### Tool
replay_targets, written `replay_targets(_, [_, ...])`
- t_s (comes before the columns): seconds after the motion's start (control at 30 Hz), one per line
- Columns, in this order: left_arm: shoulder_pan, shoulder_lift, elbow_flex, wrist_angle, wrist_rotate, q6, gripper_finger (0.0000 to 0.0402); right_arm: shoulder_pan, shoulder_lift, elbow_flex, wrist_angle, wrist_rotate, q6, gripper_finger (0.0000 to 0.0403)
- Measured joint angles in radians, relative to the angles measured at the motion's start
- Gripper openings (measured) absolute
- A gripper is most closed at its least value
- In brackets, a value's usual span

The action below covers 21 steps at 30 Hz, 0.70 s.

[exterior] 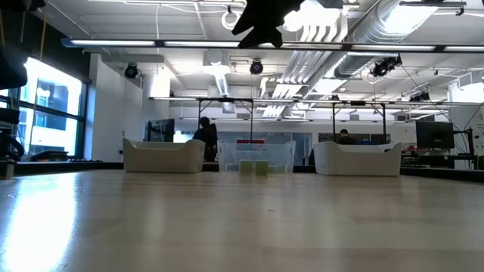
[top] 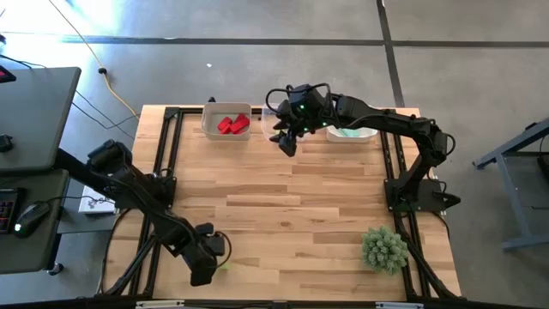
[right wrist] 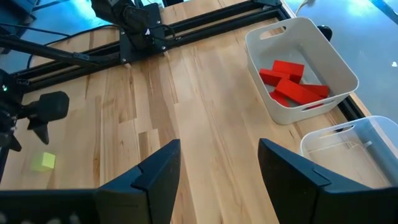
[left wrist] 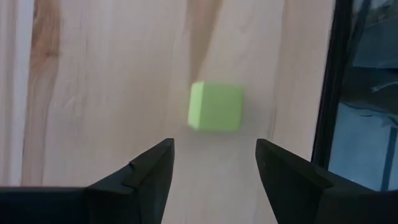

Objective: Sort & place blocks by color
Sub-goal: Put the green block into the transparent bin

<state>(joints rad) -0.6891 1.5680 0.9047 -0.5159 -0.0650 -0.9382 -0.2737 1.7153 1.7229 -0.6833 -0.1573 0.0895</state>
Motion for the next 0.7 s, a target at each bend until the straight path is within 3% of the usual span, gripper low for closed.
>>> replay_targets(0.7, [0.001, 0.121, 0.0, 0.111, -0.009, 0.033, 0.0214, 0.0, 0.0, 0.0, -0.039, -0.007, 0.017, 0.0201])
